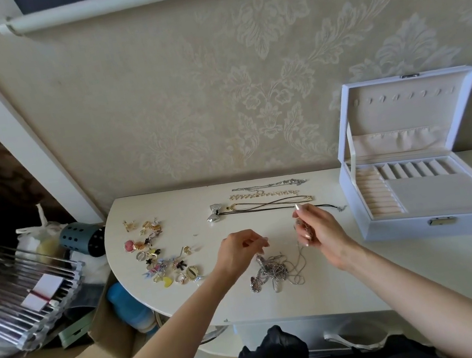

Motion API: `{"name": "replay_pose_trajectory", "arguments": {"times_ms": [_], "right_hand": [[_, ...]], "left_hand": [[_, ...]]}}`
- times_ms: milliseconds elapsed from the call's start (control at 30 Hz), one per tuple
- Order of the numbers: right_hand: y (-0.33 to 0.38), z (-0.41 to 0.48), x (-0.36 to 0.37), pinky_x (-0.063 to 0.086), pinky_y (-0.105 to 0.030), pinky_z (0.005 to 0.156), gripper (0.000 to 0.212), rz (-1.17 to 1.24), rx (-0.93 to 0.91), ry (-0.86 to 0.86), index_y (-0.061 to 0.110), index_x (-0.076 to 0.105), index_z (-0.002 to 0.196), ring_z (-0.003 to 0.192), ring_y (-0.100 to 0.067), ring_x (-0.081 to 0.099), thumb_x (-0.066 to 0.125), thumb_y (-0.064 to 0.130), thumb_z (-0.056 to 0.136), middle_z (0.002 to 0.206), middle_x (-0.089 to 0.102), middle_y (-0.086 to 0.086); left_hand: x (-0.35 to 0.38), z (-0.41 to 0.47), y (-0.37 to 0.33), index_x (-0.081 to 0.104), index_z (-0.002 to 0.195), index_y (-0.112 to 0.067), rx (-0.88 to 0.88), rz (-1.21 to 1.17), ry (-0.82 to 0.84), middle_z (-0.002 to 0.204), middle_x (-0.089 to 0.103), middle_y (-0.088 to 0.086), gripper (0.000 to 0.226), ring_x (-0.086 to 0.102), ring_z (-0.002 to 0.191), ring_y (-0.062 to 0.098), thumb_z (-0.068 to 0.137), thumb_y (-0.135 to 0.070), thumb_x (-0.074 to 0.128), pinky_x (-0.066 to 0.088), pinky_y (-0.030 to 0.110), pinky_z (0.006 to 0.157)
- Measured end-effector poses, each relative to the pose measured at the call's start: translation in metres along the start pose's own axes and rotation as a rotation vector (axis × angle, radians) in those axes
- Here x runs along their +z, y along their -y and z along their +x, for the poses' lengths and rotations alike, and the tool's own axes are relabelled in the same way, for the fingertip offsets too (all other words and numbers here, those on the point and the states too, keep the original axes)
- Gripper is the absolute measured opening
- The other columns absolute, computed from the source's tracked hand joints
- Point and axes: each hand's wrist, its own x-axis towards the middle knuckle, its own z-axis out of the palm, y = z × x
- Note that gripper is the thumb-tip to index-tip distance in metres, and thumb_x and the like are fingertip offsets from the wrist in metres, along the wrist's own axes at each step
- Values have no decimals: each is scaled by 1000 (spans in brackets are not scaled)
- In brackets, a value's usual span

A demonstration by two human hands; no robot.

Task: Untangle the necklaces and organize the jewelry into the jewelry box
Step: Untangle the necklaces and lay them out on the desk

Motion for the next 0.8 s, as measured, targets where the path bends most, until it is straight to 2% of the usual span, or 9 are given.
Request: {"name": "replay_pose_trajectory", "arguments": {"times_ms": [67,133,233,300,500,633,700,800], "right_hand": [[-1,0,-2,26,-19,42,24,-47,-13,5,9,50,84,43,-12,32,47,27,98,53,41,-1],[-3,0,-4,24,-19,41,25,-126,-28,-10,8,53,81,43,-11,34,51,27,96,55,43,-2],[-8,1,-7,31,-17,44,25,-262,-45,-52,6,56,77,46,-11,42,57,24,94,62,49,-2],[-12,3,-9,36,-19,47,24,-342,-56,-90,3,59,77,47,-12,43,59,21,92,70,58,-1],[-20,0,-22,43,-20,49,23,-542,-73,-238,6,59,72,46,-13,46,60,21,90,74,65,-2],[-23,-2,-34,41,-17,41,23,-563,-24,-330,-1,60,76,40,-8,51,60,17,90,71,64,-3],[-24,-2,-38,45,-21,40,16,-482,13,-361,0,59,78,41,-13,55,61,10,89,71,62,-9],[-28,-3,-43,54,-31,52,4,-459,35,-401,8,61,89,54,-21,61,64,5,87,70,61,-9]], "left_hand": [[1,0,-1,73,87,-8,-3,-9,2,73,69,-2,19,58,60,-5,90,-23,62,40,7,59],[1,0,0,73,85,-11,-17,-14,-12,75,70,1,17,60,63,0,89,-24,63,45,12,63],[1,1,4,73,84,-14,-40,-10,-12,76,71,1,16,65,72,10,88,-26,63,51,28,73],[2,1,6,73,84,-17,-47,31,-6,76,71,-3,16,65,74,11,88,-28,63,52,32,74],[6,3,11,70,81,-24,-25,244,-80,80,63,-10,13,51,79,12,86,-35,65,42,28,69],[6,1,9,69,81,-24,-38,130,-15,78,68,-11,11,59,74,9,87,-31,64,50,31,74],[7,0,7,70,82,-19,-37,37,-2,72,69,-8,10,60,68,8,87,-26,65,50,31,72],[10,-2,3,71,85,-15,-18,-3,2,70,66,-5,10,58,65,5,86,-24,66,46,20,67]]}}
